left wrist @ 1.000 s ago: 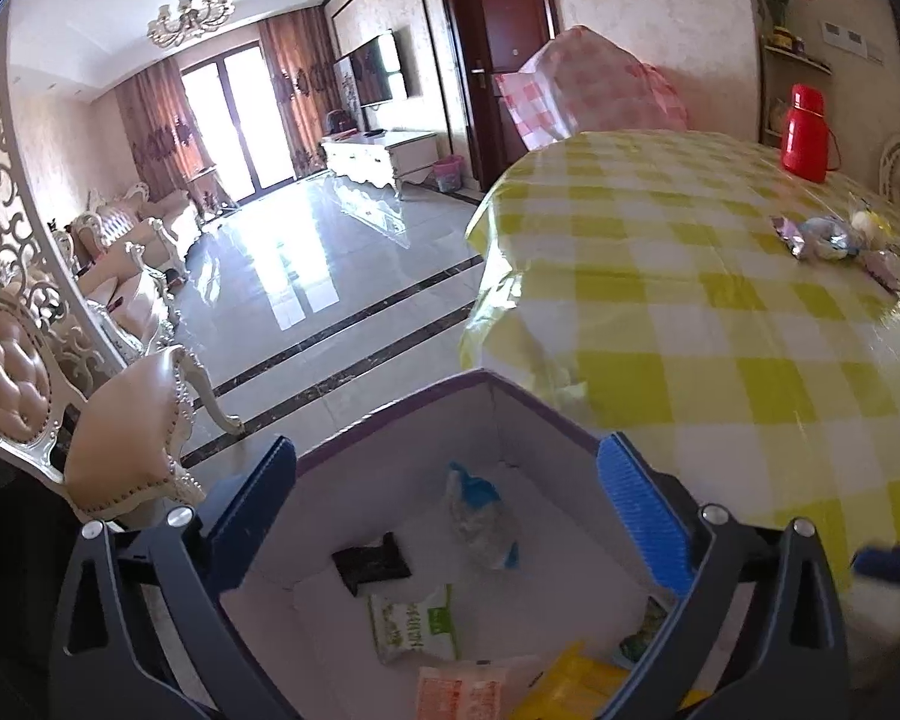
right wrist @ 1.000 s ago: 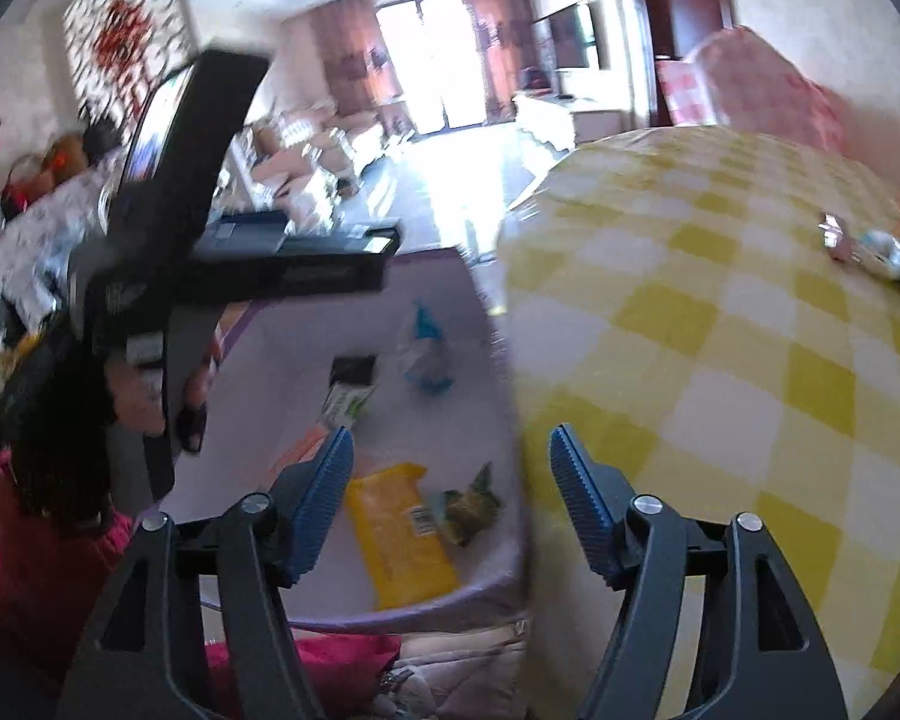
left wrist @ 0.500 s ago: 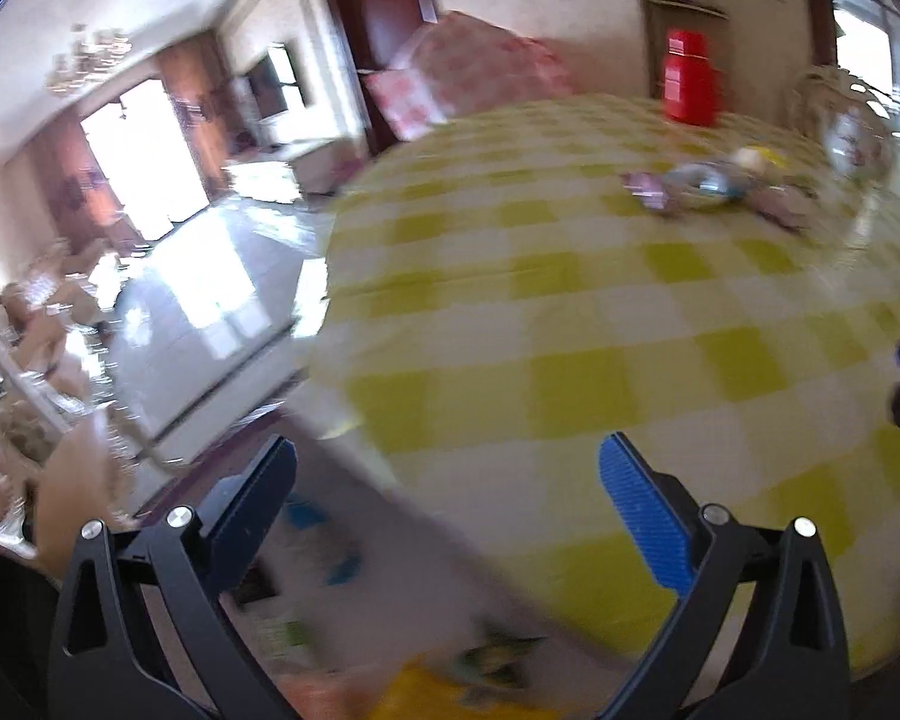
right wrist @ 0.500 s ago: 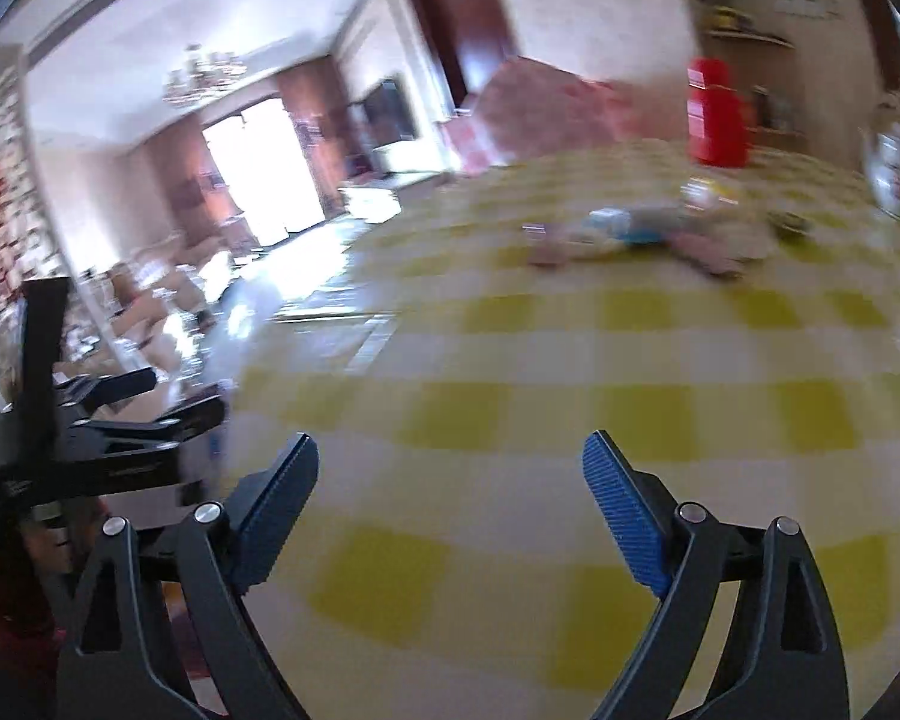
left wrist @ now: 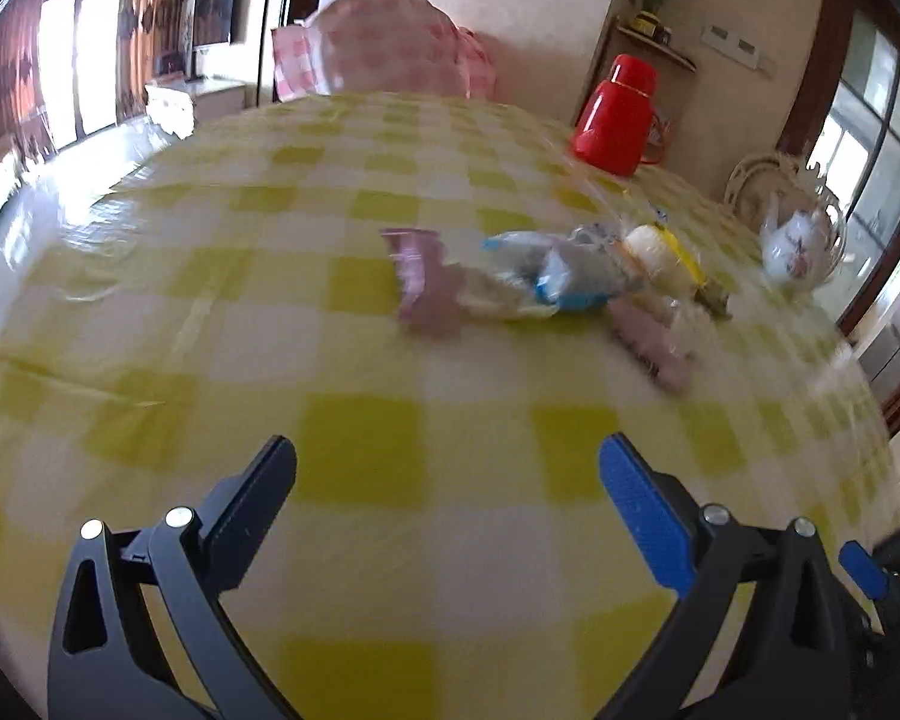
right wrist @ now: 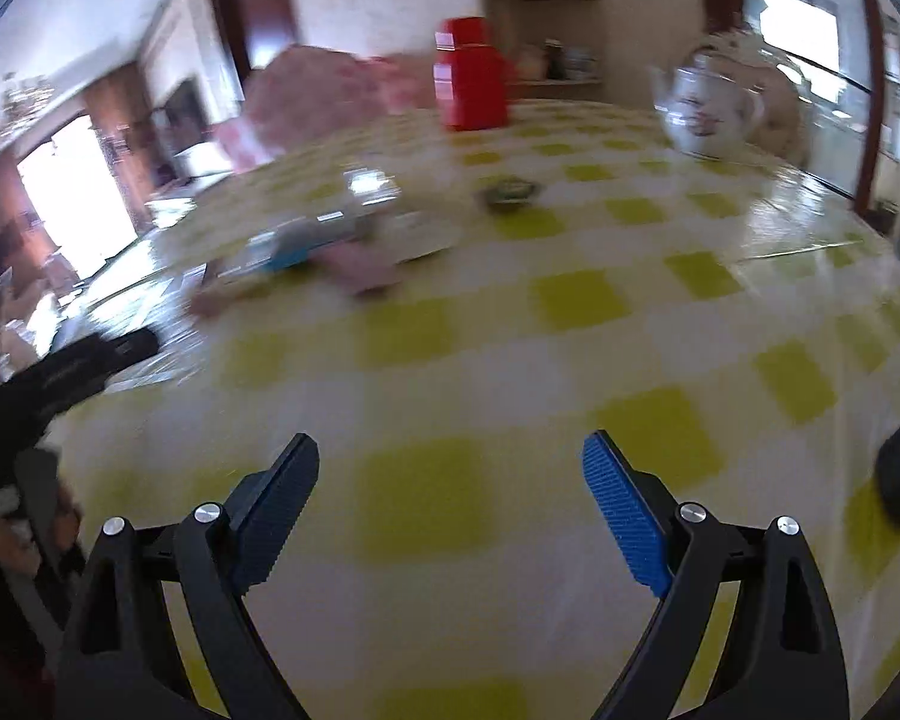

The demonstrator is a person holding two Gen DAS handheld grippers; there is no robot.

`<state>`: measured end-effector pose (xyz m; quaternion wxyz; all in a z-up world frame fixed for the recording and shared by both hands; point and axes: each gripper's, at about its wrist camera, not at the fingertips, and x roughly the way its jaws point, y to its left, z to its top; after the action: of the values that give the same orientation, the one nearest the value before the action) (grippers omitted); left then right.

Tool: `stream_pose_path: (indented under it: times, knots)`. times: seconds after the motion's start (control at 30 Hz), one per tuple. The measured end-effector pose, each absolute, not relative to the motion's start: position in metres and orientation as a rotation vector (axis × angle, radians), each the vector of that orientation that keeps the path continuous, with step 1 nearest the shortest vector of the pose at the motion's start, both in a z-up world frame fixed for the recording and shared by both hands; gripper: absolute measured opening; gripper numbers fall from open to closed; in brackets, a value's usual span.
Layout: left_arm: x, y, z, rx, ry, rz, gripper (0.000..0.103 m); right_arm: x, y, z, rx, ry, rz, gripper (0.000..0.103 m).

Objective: Organize snacks
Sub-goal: 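Move both open tools back over the snacks on the table, then grasp the green garlic-flavour packet with the right tool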

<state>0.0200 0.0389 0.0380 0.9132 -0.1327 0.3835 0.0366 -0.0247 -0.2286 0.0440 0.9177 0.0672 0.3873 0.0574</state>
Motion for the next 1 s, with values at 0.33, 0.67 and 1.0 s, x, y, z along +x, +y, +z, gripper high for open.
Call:
stream_pose_path:
  times: [0.33, 0.67, 1.0]
  knots:
    - [0.077, 0.019, 0.024, -0.414, 0.741, -0.028, 0.101, 0.113, -0.306, 0.028, 0.400, 0.809, -0.027, 0.087]
    - [0.069, 0.017, 0.031, -0.441, 0.665, -0.065, 0.101, 0.236, -0.298, 0.014, 0.505, 0.836, -0.069, 0.086]
    - [0.069, 0.020, 0.031, -0.448, 0.665, -0.073, 0.101, 0.256, -0.239, 0.012, 0.174, 0.928, -0.125, 0.058]
